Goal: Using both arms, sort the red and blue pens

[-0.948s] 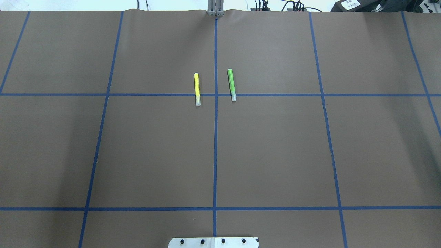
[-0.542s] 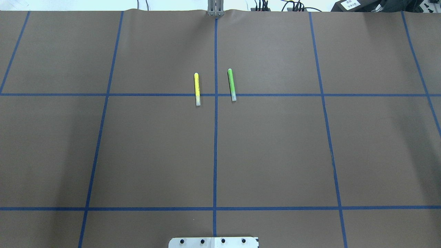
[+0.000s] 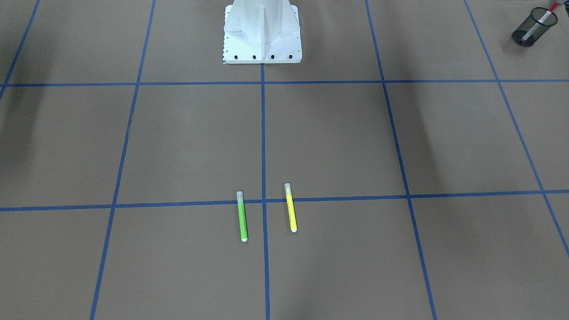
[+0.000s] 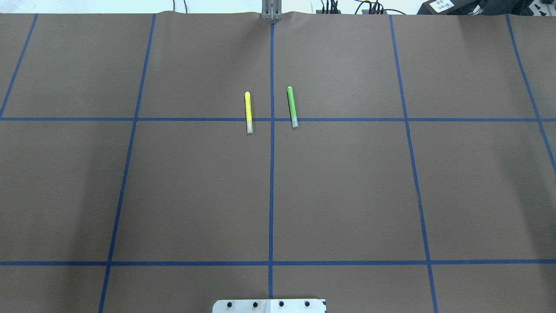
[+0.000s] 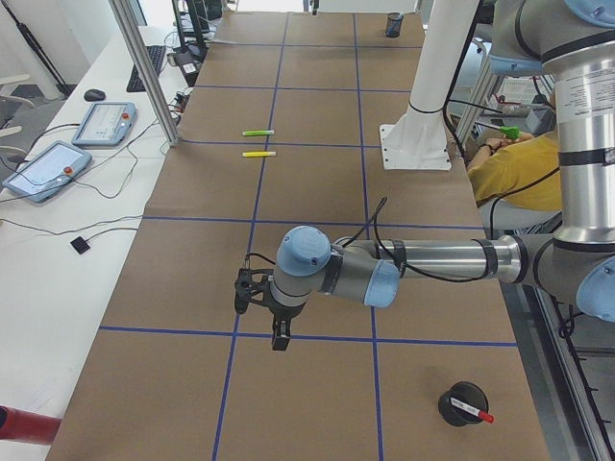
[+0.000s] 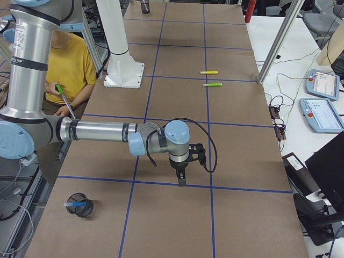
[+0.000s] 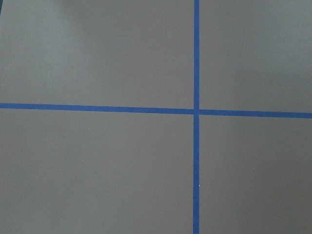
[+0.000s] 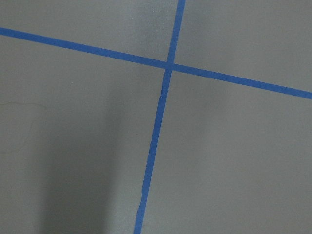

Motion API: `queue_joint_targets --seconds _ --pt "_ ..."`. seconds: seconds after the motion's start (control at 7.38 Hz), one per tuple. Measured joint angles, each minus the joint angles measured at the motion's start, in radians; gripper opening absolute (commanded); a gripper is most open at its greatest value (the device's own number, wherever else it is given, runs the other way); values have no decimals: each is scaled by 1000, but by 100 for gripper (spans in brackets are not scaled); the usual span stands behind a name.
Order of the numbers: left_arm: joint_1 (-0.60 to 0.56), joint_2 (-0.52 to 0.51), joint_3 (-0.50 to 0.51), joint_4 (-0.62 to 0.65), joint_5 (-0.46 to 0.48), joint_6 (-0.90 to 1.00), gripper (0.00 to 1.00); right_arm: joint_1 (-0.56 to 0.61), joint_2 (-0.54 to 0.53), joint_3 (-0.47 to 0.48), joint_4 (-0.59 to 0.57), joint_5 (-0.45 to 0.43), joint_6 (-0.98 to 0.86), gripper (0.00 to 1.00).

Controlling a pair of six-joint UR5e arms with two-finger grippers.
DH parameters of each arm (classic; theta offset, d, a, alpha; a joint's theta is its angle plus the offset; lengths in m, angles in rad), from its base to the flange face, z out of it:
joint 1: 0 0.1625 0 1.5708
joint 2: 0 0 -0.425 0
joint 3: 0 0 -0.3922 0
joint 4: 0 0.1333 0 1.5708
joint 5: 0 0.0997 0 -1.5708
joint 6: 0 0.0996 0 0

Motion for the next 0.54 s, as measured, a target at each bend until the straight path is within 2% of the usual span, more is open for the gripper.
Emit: queue_joint_targets --seconds 0.54 --pt "0 -3 37 -53 -3 -2 100 0 5 4 0 -1 -1 100"
